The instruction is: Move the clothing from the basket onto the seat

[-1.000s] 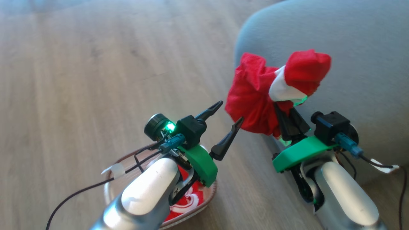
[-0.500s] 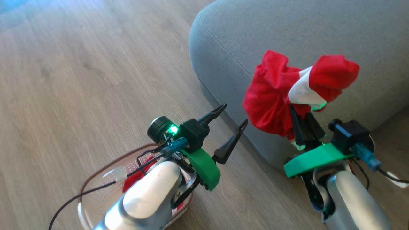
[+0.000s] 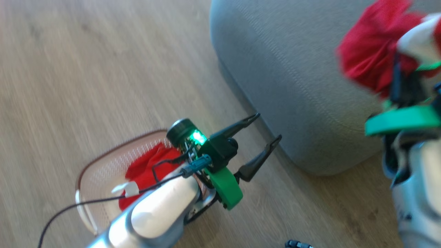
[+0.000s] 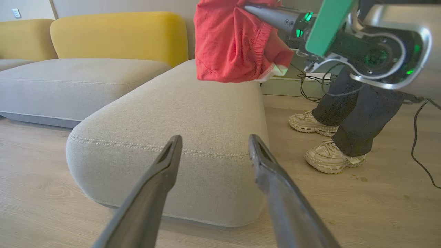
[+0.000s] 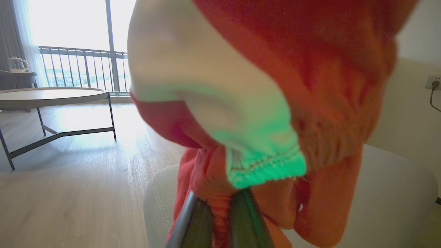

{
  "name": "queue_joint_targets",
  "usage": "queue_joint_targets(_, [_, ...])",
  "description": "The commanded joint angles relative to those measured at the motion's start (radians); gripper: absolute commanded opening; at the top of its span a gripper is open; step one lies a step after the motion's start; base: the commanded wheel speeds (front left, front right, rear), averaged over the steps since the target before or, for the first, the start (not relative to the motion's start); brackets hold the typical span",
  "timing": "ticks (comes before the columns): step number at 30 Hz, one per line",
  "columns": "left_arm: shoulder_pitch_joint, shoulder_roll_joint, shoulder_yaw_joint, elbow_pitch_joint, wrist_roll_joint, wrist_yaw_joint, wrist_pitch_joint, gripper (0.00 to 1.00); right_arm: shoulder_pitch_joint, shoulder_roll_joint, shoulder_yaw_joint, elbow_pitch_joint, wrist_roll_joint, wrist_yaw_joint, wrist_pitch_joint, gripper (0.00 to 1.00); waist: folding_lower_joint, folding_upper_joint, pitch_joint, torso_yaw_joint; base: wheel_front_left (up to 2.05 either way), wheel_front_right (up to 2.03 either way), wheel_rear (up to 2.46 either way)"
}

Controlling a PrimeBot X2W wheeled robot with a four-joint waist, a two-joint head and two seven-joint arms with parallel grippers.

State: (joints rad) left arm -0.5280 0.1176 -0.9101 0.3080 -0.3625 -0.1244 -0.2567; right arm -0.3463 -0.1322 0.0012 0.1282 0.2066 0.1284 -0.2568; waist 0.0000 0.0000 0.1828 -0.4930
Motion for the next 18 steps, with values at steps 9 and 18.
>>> queue_joint_targets(9, [-0.133,0.077,-0.031,-0.095,-0.016,-0.006,-0.005,1.0,-0.235,-0.043,-0.15,0.082,-0.074,0.002,-0.005,0.0,0.0,0.0,0.205,0.108,0.0,0.0,0.0])
queue_joint_targets(18, [-0.201,0.155,-0.084,-0.168,-0.012,-0.006,-0.005,1.0,-0.464,-0.103,-0.363,0.261,-0.205,0.002,-0.005,0.0,0.0,0.0,0.391,0.162,0.0,0.0,0.0])
